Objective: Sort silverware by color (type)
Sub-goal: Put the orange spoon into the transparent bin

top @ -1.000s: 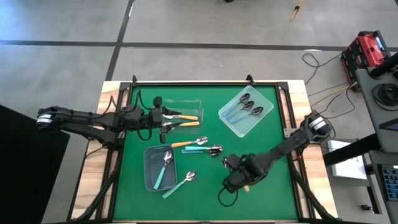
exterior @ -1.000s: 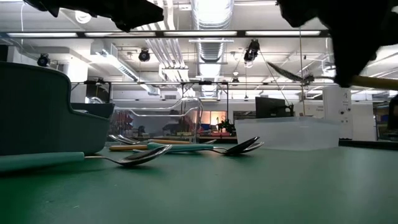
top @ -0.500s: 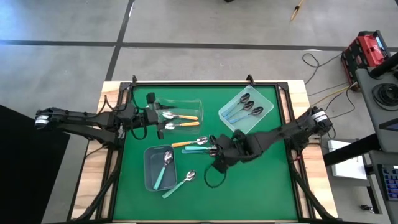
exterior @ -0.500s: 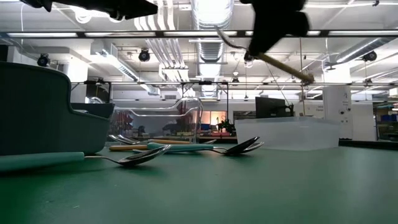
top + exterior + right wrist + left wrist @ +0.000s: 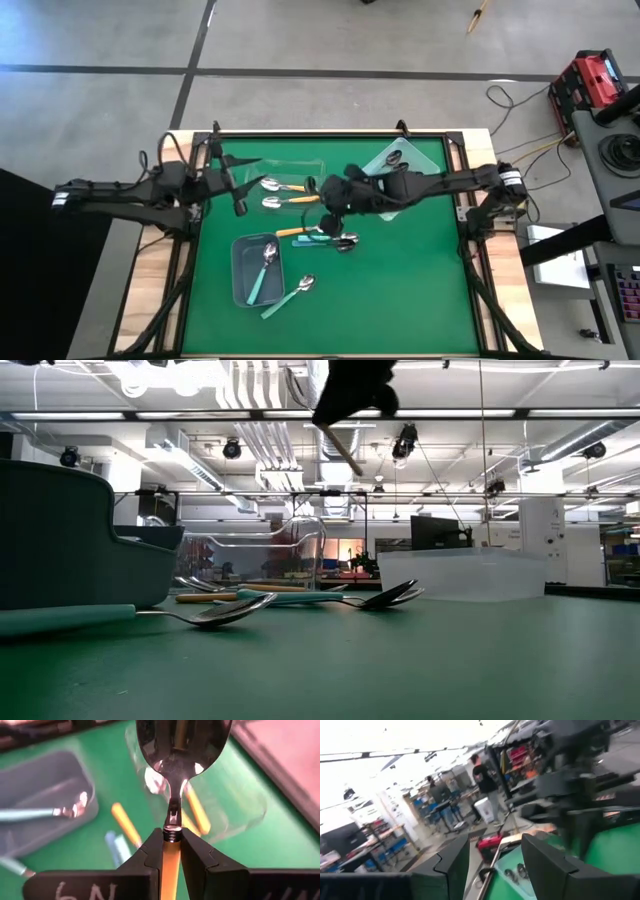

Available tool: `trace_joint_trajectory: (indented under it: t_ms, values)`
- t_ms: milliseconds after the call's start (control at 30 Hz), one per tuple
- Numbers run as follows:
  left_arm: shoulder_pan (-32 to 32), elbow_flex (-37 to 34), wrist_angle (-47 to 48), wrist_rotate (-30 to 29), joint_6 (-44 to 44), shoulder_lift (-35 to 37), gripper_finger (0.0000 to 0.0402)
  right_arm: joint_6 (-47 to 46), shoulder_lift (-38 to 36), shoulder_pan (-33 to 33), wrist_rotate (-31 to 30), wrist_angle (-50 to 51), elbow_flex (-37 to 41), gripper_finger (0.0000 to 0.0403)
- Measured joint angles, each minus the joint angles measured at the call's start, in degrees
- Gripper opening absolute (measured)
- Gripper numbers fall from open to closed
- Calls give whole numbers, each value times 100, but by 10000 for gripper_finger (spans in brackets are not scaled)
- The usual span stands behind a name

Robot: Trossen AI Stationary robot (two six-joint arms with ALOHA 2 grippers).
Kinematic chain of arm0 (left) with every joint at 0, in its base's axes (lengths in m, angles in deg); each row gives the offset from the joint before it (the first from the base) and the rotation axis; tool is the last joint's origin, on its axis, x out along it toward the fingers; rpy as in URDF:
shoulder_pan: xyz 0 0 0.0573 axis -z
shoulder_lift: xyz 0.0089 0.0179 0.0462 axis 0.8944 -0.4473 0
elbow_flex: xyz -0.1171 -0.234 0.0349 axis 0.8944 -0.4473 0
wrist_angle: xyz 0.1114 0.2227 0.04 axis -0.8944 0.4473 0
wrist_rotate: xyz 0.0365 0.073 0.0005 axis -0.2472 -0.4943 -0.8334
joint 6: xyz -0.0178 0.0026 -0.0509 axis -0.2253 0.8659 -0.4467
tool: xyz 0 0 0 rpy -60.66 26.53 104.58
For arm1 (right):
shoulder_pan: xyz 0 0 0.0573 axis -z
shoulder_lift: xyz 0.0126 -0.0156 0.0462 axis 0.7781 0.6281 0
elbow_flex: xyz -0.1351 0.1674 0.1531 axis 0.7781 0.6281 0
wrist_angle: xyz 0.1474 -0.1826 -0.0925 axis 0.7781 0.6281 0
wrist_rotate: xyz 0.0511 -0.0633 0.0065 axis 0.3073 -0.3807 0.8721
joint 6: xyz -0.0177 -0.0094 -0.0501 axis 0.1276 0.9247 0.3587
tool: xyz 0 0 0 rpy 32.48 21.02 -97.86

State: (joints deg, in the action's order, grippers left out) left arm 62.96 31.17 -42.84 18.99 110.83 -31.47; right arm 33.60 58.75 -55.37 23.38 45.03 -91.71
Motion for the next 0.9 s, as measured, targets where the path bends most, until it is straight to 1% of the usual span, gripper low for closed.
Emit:
trace_joint_trajectory:
  t_ms: [133,367,433,567,633,900]
  values:
    - [0,-268,-118,67,-7,377,162,617,0,256,16,-494,-97,32]
    - [0,-405,-166,61,-101,955,162,1537,0,612,42,-1480,-239,32]
    - [0,-464,-149,57,-107,1072,162,1756,0,701,142,-1805,-239,32]
    - [0,-541,-135,-160,-105,1291,162,1979,0,877,493,-2390,-239,32]
    - [0,-564,-150,-323,-105,1398,162,2085,0,934,503,-2606,-239,32]
    - [0,-639,-126,-350,-105,1663,162,2557,133,1067,508,-3326,-237,32]
